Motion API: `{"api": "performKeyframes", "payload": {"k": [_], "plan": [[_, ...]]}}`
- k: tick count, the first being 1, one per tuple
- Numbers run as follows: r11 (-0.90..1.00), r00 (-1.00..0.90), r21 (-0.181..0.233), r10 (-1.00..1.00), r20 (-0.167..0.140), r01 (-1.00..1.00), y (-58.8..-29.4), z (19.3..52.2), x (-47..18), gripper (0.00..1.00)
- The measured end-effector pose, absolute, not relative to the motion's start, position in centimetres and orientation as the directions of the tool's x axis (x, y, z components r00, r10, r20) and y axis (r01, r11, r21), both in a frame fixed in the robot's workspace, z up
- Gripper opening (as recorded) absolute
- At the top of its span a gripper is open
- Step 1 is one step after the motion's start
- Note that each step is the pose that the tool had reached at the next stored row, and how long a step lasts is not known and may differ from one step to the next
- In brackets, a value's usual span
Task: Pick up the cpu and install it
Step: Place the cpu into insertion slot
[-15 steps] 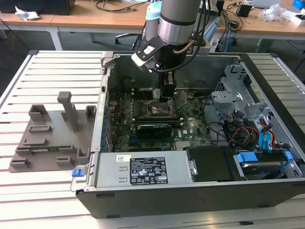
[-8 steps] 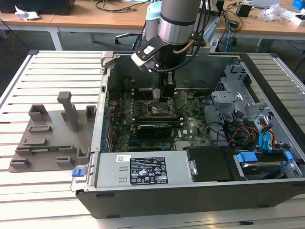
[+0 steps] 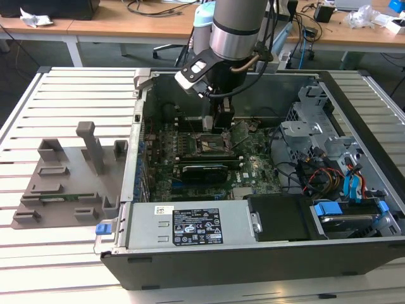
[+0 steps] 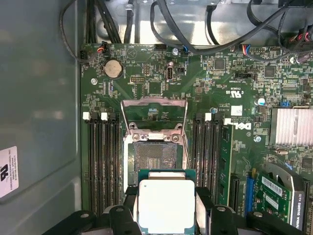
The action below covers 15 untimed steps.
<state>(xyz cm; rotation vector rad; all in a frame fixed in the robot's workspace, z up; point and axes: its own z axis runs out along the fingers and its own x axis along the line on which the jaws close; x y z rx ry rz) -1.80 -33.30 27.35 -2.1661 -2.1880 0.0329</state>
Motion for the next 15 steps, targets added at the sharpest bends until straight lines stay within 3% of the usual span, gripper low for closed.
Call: {"api": "performKeyframes", "payload": {"k": [15], "plan": [[0.011, -0.009, -0.059, 1.000, 0.027, 0.998, -33.30, 26.65, -1.78, 0.55]]}}
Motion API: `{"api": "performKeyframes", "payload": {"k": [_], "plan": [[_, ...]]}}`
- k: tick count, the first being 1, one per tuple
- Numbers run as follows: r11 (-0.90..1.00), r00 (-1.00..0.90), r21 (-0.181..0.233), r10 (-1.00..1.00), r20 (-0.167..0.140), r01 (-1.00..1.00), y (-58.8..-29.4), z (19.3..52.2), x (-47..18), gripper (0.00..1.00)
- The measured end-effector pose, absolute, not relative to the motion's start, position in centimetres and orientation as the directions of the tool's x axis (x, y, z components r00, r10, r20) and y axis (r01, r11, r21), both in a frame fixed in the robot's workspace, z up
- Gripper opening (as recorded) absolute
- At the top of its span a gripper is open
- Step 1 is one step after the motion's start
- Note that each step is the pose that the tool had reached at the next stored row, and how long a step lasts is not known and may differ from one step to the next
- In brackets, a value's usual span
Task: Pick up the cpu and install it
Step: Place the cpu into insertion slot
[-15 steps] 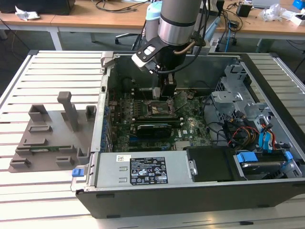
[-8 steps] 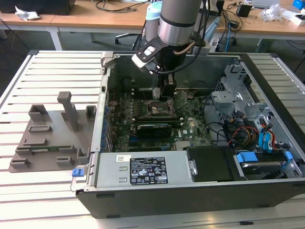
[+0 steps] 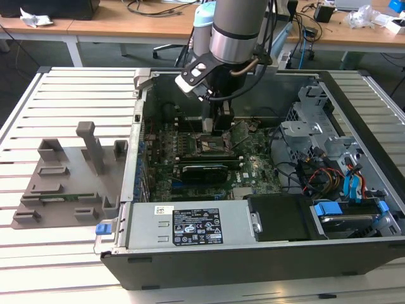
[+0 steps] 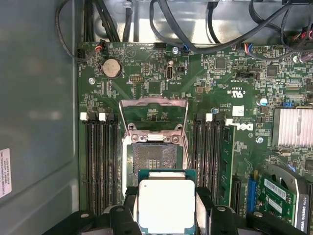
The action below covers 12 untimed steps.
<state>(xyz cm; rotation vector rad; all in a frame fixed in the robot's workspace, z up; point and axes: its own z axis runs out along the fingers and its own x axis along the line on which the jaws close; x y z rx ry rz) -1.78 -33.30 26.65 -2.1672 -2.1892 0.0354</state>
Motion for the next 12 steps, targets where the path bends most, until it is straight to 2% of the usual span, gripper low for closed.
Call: {"api": "performKeyframes", "payload": {"k": [12], "plan": [[0.011, -0.009, -0.059, 1.000, 0.027, 0.998, -33.30, 25.57, -1.77, 0.55]]}}
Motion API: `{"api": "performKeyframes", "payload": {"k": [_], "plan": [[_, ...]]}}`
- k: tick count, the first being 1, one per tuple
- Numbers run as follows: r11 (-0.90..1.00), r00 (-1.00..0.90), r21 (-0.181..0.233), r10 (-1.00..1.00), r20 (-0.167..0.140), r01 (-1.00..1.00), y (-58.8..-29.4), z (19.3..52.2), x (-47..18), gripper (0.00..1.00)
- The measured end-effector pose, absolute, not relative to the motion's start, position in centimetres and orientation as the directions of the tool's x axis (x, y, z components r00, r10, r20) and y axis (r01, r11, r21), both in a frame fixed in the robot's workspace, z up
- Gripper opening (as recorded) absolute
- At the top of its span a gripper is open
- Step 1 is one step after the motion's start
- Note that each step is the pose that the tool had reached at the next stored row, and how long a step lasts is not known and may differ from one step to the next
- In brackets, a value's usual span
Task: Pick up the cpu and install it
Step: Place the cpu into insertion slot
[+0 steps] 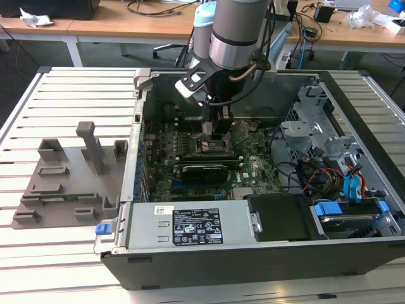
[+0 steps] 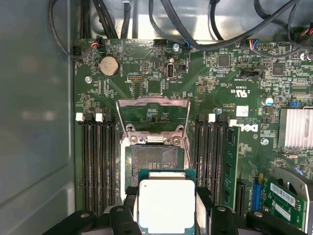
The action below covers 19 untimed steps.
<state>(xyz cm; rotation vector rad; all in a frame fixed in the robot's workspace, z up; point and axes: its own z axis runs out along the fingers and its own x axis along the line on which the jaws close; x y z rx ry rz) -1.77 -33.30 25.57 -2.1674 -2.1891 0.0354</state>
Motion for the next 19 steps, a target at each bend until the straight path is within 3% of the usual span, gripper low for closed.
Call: {"api": "performKeyframes", "payload": {"k": [19], "plan": [[0.011, -0.009, -0.059, 1.000, 0.027, 0.998, -33.1, 24.3, -1.7, 0.55]]}}
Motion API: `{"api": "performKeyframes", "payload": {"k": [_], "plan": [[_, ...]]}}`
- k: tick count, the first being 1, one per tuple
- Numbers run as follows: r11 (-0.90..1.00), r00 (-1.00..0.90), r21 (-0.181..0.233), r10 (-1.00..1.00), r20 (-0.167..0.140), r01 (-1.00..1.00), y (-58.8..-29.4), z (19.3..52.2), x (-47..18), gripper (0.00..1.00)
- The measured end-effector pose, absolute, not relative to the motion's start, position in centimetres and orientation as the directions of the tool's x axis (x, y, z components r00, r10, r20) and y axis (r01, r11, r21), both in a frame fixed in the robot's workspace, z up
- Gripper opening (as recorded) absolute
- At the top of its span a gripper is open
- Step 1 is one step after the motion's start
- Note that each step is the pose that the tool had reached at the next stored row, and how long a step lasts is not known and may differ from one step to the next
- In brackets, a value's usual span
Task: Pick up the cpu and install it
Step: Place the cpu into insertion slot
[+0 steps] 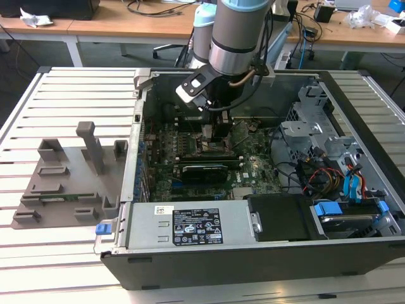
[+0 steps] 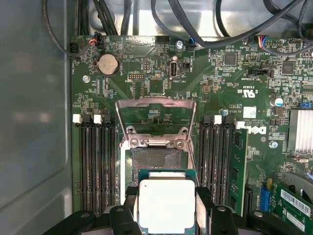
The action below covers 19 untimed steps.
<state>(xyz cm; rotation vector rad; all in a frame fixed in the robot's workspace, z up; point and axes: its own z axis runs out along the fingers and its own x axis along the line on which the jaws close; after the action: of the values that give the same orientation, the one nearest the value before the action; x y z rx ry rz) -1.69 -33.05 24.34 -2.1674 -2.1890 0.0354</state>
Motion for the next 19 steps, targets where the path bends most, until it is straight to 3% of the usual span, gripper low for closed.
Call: {"api": "performKeyframes", "payload": {"k": [12, 19], "plan": [[0.011, -0.009, -0.059, 1.000, 0.025, 0.998, -32.4, 22.5, -1.6, 0.55], [0.009, -0.009, -0.059, 1.000, 0.000, 0.998, -31.6, 21.7, -1.6, 0.55]]}}
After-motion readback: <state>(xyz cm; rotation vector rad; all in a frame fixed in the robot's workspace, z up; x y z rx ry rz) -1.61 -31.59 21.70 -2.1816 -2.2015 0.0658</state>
